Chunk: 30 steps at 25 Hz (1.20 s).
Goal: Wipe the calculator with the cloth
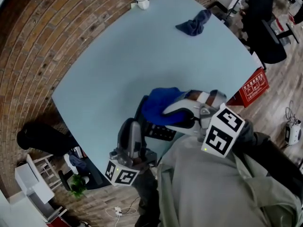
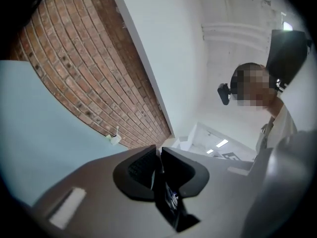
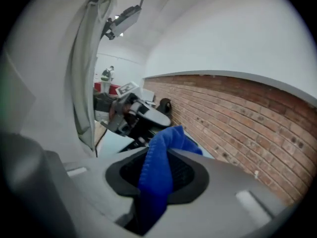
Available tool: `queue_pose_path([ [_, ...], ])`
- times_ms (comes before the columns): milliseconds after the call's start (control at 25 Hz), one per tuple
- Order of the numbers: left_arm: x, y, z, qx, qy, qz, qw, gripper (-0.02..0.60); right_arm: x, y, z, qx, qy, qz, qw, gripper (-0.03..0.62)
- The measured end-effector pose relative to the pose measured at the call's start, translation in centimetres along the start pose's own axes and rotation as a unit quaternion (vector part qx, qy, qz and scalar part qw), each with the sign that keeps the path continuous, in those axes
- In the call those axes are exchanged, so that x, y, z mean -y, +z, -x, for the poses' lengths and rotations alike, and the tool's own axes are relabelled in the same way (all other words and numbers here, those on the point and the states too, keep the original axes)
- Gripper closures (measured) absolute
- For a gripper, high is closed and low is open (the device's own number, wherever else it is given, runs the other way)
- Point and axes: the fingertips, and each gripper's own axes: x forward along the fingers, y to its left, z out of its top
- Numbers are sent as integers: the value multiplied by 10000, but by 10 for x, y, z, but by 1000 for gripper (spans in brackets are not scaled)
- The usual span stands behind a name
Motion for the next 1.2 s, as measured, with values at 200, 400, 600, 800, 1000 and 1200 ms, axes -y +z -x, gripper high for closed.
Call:
queue_pose_path([
  [200,8,-1,-13,128,-45,-45,9999,543,-63,29,-16,438,1280,229,9905,500],
  [400,7,0,0,82,-26,-85,9999,541,33,-8,7,164,-484,-366,9980,500],
  [600,0,4,-1,341,102,72,9993,541,13,1,-6,128,-61,-504,9986,500],
  [800,-9,15,8,615,257,179,9976,541,-91,31,-31,375,1705,-235,9844,500],
  [1000,-18,25,22,1133,230,730,9906,538,-32,-1,-2,479,763,-724,9933,500],
  [1200,-18,37,25,1669,-178,1480,9746,540,42,-22,41,1256,-880,-1355,9788,500],
])
